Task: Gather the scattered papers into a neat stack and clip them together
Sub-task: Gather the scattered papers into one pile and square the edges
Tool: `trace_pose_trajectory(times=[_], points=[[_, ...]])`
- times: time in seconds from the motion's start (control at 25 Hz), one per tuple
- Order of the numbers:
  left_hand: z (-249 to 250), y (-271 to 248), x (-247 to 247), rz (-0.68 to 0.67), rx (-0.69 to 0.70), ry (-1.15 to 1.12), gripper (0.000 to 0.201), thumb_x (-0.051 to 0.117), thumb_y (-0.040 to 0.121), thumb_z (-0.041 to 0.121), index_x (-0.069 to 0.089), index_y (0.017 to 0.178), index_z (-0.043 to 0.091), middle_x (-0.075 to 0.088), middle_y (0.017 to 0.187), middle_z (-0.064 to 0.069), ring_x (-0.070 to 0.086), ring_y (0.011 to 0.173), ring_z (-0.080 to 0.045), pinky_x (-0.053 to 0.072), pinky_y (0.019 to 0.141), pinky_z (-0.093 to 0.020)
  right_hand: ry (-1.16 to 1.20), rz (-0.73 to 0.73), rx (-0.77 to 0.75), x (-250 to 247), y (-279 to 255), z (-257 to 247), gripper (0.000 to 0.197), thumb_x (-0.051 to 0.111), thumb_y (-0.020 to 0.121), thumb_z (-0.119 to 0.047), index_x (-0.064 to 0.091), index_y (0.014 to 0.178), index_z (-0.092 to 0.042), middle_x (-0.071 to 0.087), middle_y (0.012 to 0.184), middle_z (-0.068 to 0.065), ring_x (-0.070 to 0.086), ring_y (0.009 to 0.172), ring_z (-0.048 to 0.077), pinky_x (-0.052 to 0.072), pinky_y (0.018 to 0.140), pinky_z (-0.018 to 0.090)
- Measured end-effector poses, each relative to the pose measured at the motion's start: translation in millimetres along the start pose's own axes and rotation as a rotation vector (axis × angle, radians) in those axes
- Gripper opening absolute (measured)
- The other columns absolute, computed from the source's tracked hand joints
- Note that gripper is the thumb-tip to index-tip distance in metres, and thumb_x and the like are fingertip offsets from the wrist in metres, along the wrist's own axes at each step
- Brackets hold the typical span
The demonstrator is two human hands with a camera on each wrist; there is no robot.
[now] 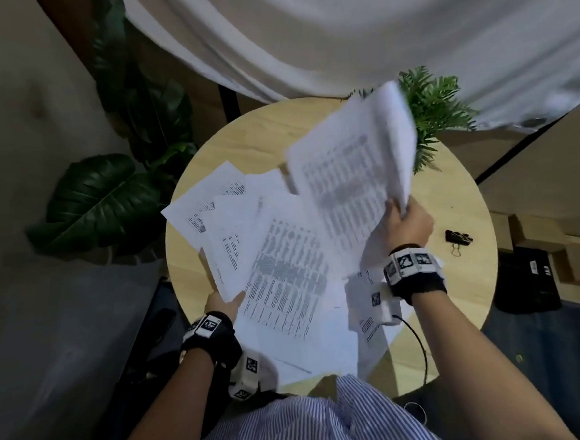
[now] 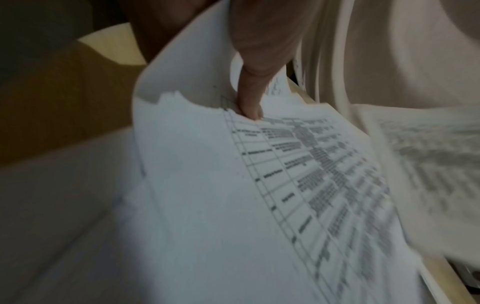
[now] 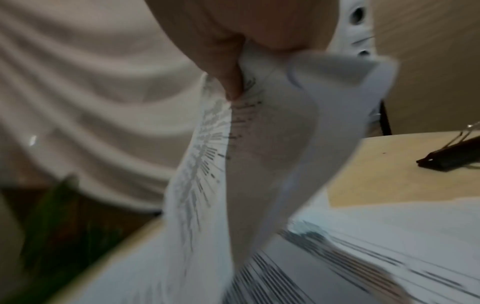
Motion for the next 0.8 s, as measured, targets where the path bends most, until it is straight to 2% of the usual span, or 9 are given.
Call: trace_pose_trajectory(times=[0.08, 0.16, 0.28, 0.36, 0.44, 0.52, 0.6, 0.68, 0.8], points=[[-1.3, 2.7, 2.5, 0.014, -0.031, -0.037, 0.052, 0.056, 0.093, 0.028, 0.047, 0.13, -0.007, 0.055, 0.134, -0.025, 0.055, 0.118, -0.041, 0.045, 0.103, -0.046, 0.312, 0.161, -0.001, -25.0, 8.6, -16.2, 0.026, 0.061, 0.088, -0.022, 0.062, 0.102, 0.0, 0.067, 0.087, 0.015, 0.059, 0.076, 0.022, 0.042, 0.062, 0.018], [-1.8, 1.8, 5.2, -0.01, -0.092, -0.027, 0.062, 0.052, 0.094, 0.032, 0.034, 0.14, -0.007, 0.042, 0.145, -0.025, 0.045, 0.13, -0.04, 0.038, 0.108, -0.043, 0.524, 0.146, 0.05, -29.2, 8.6, -20.4, 0.036, 0.064, 0.084, -0.017, 0.052, 0.116, -0.005, 0.063, 0.094, 0.001, 0.058, 0.076, 0.014, 0.044, 0.063, 0.004], [-3.3, 3.1, 6.6, -0.082, -0.147, -0.082, 0.074, 0.056, 0.093, 0.03, 0.02, 0.146, -0.006, 0.028, 0.154, -0.022, 0.033, 0.139, -0.036, 0.029, 0.111, -0.039, 0.604, -0.154, 0.205, 6.5, -9.7, 2.8, 0.053, 0.068, 0.08, -0.019, 0.039, 0.123, -0.012, 0.065, 0.109, 0.005, 0.066, 0.091, 0.023, 0.054, 0.083, 0.029], [-1.4, 5.5, 4.1, -0.156, -0.138, -0.219, 0.091, 0.07, 0.072, 0.057, 0.038, 0.139, 0.003, 0.044, 0.142, -0.021, 0.046, 0.128, -0.033, 0.031, 0.108, -0.039, 0.428, -0.372, 0.306, 33.8, -36.0, 25.5, 0.063, 0.074, 0.074, -0.029, 0.042, 0.126, -0.014, 0.064, 0.117, 0.007, 0.064, 0.101, 0.026, 0.053, 0.088, 0.04], [-1.5, 10.0, 5.8, -0.213, -0.154, -0.512, 0.108, 0.057, 0.056, 0.083, 0.038, 0.142, 0.022, 0.04, 0.148, -0.005, 0.039, 0.136, -0.026, 0.023, 0.116, -0.041, 0.183, -0.494, 0.342, 52.1, -63.8, 44.1, 0.065, 0.078, 0.071, -0.032, 0.046, 0.122, -0.008, 0.061, 0.106, 0.009, 0.06, 0.098, 0.025, 0.049, 0.083, 0.035], [1.3, 16.3, 7.3, -0.213, -0.131, -0.634, 0.11, 0.052, 0.058, 0.086, 0.022, 0.149, 0.032, 0.019, 0.16, 0.003, 0.019, 0.148, -0.022, 0.014, 0.121, -0.047, 0.018, -0.513, 0.29, 60.9, -85.3, 53.3, 0.063, 0.079, 0.072, -0.033, 0.044, 0.117, -0.007, 0.054, 0.084, 0.005, 0.056, 0.082, 0.023, 0.046, 0.064, 0.031], [0.6, 22.3, 8.0, -0.202, -0.101, -0.553, 0.134, 0.066, 0.031, 0.086, 0.036, 0.144, 0.02, 0.04, 0.151, -0.01, 0.041, 0.138, -0.031, 0.033, 0.113, -0.05, -0.041, -0.539, 0.254, 67.8, -97.7, 55.1, 0.062, 0.079, 0.071, -0.04, 0.044, 0.112, -0.009, 0.047, 0.074, -0.002, 0.051, 0.074, 0.022, 0.039, 0.053, 0.029], [-2.9, 29.2, 11.0, -0.146, -0.074, -0.49, 0.135, 0.074, 0.021, 0.078, 0.048, 0.134, 0.01, 0.056, 0.135, -0.016, 0.056, 0.123, -0.034, 0.044, 0.105, -0.049, -0.034, -0.611, 0.282, 76.2, -104.3, 53.1, 0.068, 0.079, 0.067, -0.048, 0.045, 0.112, -0.009, 0.048, 0.084, 0.0, 0.052, 0.083, 0.022, 0.047, 0.066, 0.031], [8.1, 16.3, 6.0, -0.142, -0.002, -0.313, 0.118, 0.087, 0.044, 0.051, 0.038, 0.139, 0.002, 0.045, 0.145, -0.02, 0.047, 0.13, -0.038, 0.04, 0.109, -0.048, -0.126, -0.792, 0.205, 84.8, -97.3, 47.6, 0.081, 0.072, 0.061, -0.068, 0.049, 0.11, -0.007, 0.049, 0.097, 0.007, 0.054, 0.089, 0.023, 0.046, 0.077, 0.035]])
Point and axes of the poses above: each hand's wrist, its own y-axis towards the middle knuckle, its own x-axis out of the palm, z = x × y, the point moved 3 cm from there along y, towards the middle knuckle
